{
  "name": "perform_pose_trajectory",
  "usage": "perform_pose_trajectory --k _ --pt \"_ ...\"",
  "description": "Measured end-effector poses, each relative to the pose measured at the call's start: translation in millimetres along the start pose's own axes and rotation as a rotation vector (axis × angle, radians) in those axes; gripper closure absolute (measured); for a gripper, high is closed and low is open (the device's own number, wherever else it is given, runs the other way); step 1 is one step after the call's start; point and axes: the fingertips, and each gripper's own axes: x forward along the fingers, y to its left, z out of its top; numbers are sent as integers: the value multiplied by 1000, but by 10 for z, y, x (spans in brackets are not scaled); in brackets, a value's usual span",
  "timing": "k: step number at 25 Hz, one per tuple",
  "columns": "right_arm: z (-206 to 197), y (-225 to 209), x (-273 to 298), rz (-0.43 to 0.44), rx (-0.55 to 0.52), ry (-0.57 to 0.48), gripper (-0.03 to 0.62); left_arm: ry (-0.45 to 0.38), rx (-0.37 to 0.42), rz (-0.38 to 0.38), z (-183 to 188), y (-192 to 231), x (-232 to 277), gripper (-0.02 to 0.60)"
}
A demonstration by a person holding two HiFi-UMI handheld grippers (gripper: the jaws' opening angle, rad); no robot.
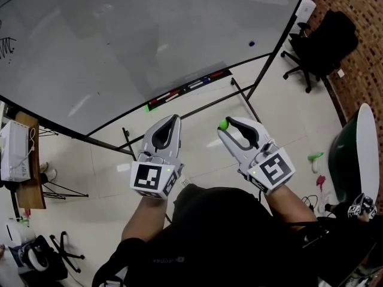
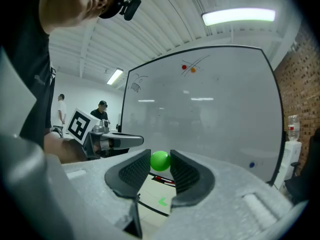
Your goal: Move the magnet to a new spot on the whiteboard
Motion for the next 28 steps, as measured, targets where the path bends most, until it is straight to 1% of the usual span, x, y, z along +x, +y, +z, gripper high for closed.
perform_pose_trajectory --k 3,8,12,15,17,21,24,28 --pt "-149 -144 -595 -31 16 9 485 -1 -13 -7 -60 -518 65 565" --pt "-448 -422 -1528 -101 43 24 485 22 -28 -55 -271 -1444 190 565" --pt "-600 -608 -2073 -148 83 26 485 53 -20 -124 -469 -2098 319 565" --pt "-750 -795 -2377 -192 95 28 485 76 -2 -159 -537 -2436 420 565" --pt "-811 -908 -2494 -217 107 20 485 94 5 -168 -555 -2557 496 565" --pt "-847 -1142 -2538 -249 108 2 485 91 33 -202 -558 -2652 674 565" --pt "-849 -1374 -2429 -260 85 11 485 93 34 -198 -547 -2576 846 565" --pt "-768 -1717 -2168 -249 40 22 485 82 25 -162 -512 -2339 1141 565"
